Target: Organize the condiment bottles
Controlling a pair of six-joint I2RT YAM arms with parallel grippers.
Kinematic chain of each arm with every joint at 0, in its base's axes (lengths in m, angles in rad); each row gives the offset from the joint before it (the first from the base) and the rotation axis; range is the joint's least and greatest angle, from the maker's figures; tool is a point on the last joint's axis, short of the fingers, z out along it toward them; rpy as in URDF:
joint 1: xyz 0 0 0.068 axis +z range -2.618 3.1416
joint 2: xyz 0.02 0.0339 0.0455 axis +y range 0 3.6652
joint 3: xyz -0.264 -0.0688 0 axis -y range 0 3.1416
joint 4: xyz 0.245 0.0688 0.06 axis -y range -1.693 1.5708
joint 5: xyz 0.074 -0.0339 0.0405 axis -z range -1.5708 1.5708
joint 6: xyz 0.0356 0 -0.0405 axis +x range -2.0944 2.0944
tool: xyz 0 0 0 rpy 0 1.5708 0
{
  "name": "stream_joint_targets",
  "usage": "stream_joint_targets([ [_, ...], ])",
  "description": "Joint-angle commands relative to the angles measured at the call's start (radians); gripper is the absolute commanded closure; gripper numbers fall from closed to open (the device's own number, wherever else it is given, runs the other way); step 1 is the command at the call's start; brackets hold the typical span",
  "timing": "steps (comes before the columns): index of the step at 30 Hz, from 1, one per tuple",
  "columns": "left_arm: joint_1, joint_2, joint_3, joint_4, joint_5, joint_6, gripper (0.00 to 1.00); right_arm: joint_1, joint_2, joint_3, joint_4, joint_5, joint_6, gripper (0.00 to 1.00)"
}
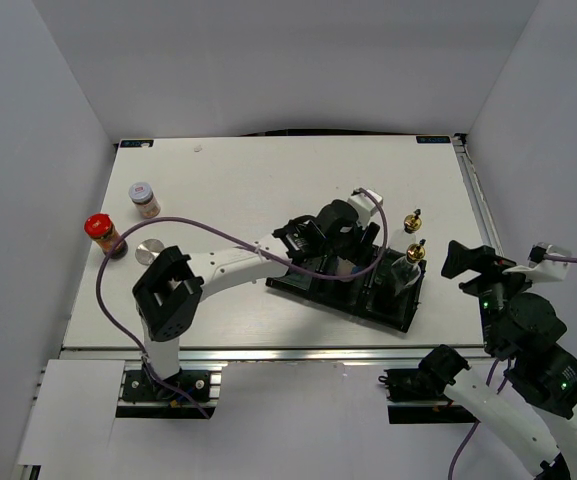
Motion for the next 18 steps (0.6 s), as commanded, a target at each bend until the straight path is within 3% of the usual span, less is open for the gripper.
stream_joint_targets([
  [1,0.004,-0.006,0.084,0.071,-0.053,0.022,0.96,0.005,-0.013,-0.005,0.058,0.014,-0.020,0.11],
  [4,0.004,0.031,0.078,0.117,-0.063,0.042,0.83,0.008,-0.010,-0.007,0.063,0.015,-0.026,0.11],
  [11,0.004,0.093,0.090,0.144,-0.161,0.065,0.77,0.016,-0.013,-0.013,0.066,0.041,-0.035,0.11],
  [14,0.004,0.102,0.098,0.145,-0.177,0.063,0.46,0.019,-0.013,-0.007,0.057,0.037,-0.035,0.11],
  [15,0.004,0.102,0.098,0.144,-0.178,0.063,0.20,0.020,-0.013,-0.011,0.057,0.038,-0.035,0.10],
  [17,0.004,0.091,0.096,0.137,-0.181,0.054,0.03,0.022,-0.010,-0.013,0.058,0.038,-0.035,0.11],
  [18,0.004,0.085,0.092,0.136,-0.198,0.052,0.02,0.020,-0.004,-0.013,0.058,0.040,-0.037,0.11],
])
